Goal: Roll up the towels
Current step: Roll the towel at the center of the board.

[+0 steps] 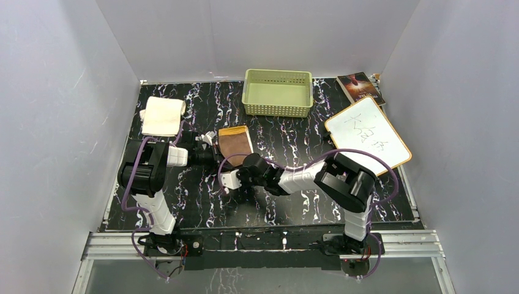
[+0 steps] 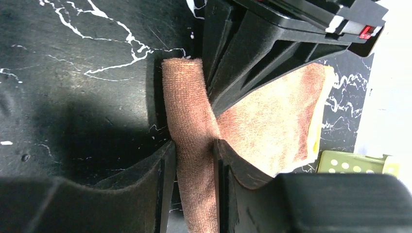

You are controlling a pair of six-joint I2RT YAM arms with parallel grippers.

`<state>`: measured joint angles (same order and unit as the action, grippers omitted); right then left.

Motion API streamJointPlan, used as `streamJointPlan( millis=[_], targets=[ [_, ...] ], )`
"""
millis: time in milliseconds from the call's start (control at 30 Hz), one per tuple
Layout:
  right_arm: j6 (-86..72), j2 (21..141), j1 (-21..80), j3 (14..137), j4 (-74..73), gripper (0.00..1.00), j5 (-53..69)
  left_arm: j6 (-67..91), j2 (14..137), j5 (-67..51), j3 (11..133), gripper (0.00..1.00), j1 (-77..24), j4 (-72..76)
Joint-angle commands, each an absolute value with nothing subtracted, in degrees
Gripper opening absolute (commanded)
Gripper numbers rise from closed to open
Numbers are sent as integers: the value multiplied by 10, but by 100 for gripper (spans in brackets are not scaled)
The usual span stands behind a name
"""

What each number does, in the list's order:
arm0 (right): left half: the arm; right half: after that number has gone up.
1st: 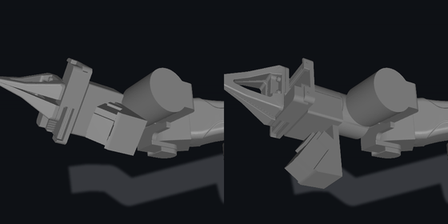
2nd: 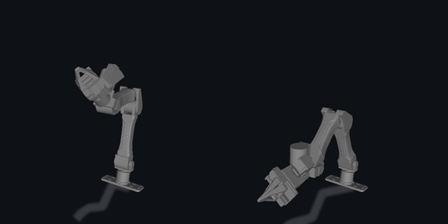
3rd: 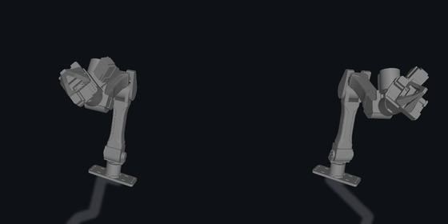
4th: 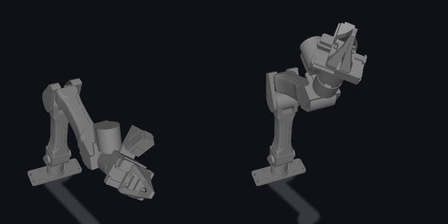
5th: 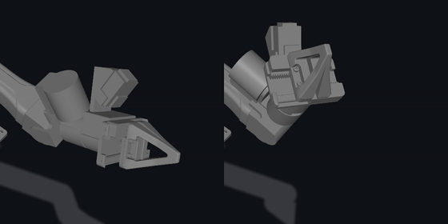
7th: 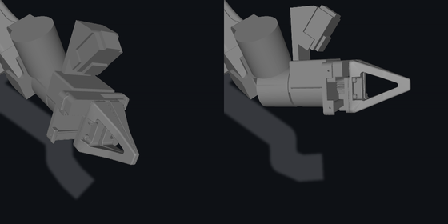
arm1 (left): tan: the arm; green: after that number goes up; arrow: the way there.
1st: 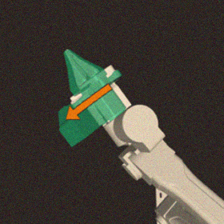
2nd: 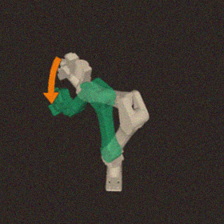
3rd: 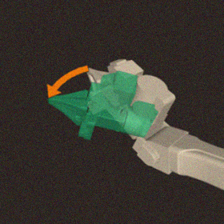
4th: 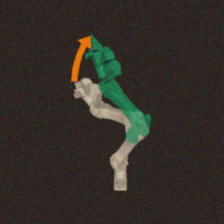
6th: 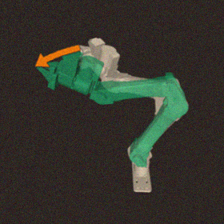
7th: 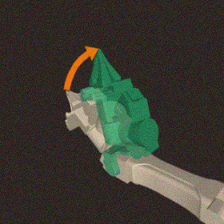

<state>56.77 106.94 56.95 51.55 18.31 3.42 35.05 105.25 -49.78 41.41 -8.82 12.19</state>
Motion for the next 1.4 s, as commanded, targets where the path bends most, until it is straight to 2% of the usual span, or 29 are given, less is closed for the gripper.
streamJointPlan(
  millis=[0,67,133,267,500,633,767,800,867,967,1033,1167,1367],
  targets=[
    [530,1088,554,540,180,29,25,308,1083,-414,396,0,-99,51],
    [507,1090,551,550,165,20,38,305,1081,-412,400,0,-99,45],
    [483,1090,549,563,142,0,53,302,1080,-411,402,0,-99,39],
    [401,1079,548,600,64,0,106,298,1078,-411,408,0,-102,30],
    [150,1053,543,646,-63,0,272,272,1077,-390,430,0,-141,-16],
    [36,1026,544,620,-44,0,289,289,1049,-404,425,0,-145,-7],
    [-17,1033,543,650,-90,0,275,303,986,-403,447,0,-138,-38],
    [-27,1037,542,657,-98,0,274,304,962,-395,460,2,-129,-51],
    [-49,1048,537,668,-108,0,275,304,918,-375,487,18,-100,-81],
    [-81,1062,526,671,-103,0,310,294,867,-372,529,35,-46,-120],
    [-112,1068,511,666,-84,0,349,271,848,-372,560,42,-27,-153],
    [-209,1095,466,658,-38,0,452,224,838,-380,592,44,-25,-209],
    [-288,1146,433,679,-19,0,552,222,810,-421,530,39,-32,-183]
  ],
)
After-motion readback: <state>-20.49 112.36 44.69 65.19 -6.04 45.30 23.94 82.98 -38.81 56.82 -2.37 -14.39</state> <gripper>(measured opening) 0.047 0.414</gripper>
